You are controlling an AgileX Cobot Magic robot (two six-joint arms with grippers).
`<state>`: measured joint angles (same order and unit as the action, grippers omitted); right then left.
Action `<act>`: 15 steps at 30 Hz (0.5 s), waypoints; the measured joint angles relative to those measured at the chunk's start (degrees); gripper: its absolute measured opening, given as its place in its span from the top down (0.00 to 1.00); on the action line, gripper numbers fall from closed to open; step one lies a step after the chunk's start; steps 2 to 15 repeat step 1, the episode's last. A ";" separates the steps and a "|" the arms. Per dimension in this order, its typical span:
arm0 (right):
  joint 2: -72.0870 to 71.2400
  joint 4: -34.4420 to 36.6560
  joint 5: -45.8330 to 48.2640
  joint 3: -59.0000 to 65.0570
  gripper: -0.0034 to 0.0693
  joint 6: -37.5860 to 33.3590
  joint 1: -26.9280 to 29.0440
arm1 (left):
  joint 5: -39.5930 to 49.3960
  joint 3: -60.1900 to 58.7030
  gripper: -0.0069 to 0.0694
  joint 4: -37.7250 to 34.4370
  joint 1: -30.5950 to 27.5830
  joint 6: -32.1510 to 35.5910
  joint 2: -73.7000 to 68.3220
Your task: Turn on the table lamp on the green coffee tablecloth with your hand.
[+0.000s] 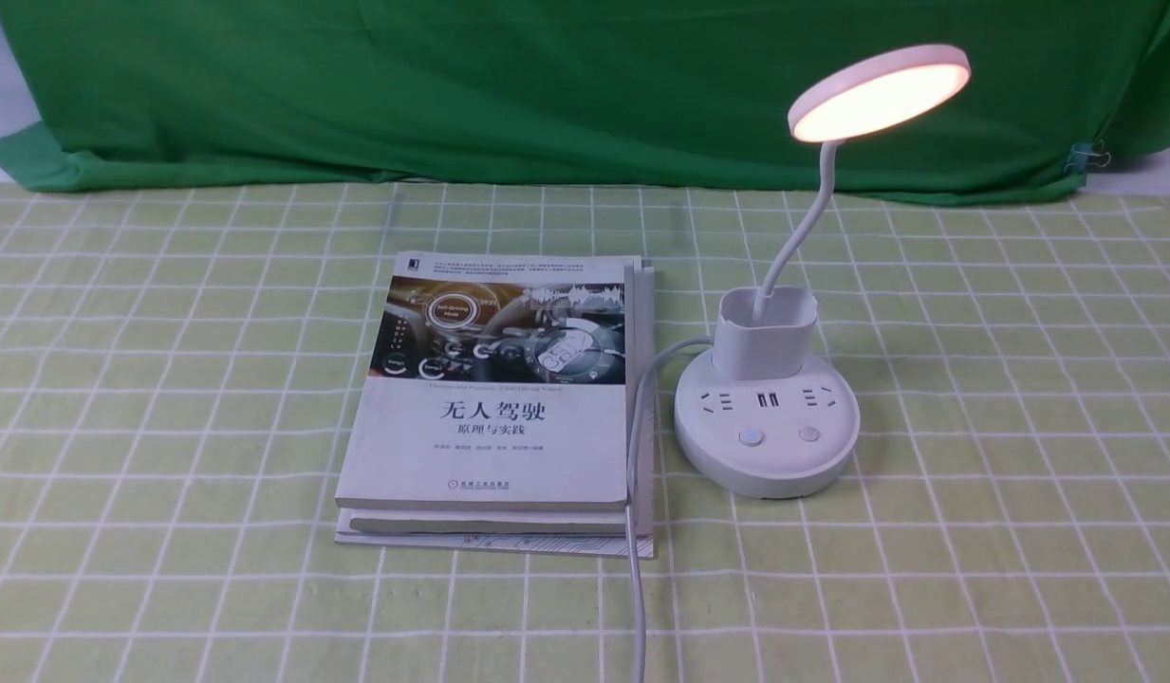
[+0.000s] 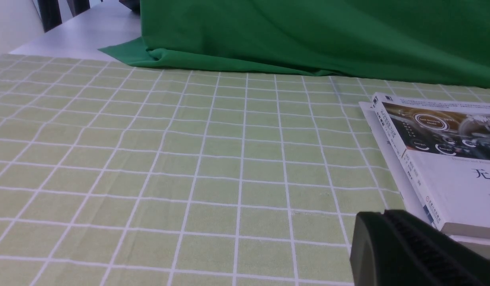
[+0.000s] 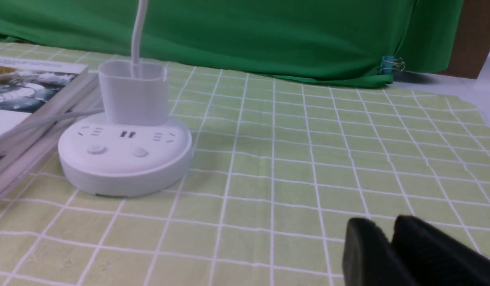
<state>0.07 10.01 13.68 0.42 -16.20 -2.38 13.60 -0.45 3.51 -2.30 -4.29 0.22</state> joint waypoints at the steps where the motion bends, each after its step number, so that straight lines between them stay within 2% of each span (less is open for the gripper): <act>1: 0.00 0.00 0.00 0.00 0.74 0.00 0.00 | 0.00 0.00 0.91 0.00 0.00 0.00 0.00; 15: 0.00 0.00 0.00 0.00 0.74 0.00 0.00 | 0.00 0.00 0.91 0.00 0.00 0.00 0.00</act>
